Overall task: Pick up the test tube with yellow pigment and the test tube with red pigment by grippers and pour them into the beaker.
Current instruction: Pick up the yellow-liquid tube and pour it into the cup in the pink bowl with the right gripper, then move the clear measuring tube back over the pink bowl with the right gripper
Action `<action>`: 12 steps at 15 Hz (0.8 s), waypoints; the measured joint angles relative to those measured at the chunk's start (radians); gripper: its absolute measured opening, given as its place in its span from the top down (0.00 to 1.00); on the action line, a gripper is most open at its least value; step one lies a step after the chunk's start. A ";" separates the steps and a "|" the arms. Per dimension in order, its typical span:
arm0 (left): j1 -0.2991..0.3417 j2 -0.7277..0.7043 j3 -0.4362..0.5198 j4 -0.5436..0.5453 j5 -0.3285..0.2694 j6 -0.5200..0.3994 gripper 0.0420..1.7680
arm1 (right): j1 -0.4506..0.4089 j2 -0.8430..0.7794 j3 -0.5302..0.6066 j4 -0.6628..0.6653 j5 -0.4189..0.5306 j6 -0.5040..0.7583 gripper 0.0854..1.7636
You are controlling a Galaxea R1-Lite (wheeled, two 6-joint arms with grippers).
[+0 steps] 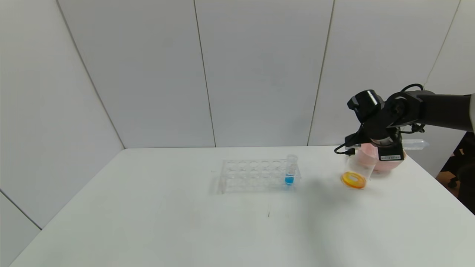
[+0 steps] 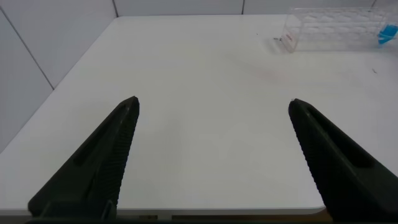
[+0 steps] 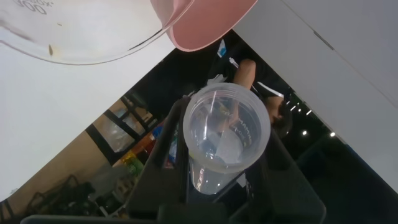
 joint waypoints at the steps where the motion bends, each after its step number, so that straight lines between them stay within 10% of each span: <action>1: 0.000 0.000 0.000 0.000 0.000 0.000 0.03 | 0.005 0.000 0.000 0.001 -0.001 -0.002 0.71; 12: 0.000 0.000 0.000 0.000 0.000 0.000 0.03 | 0.069 0.002 0.000 0.001 -0.195 -0.095 0.71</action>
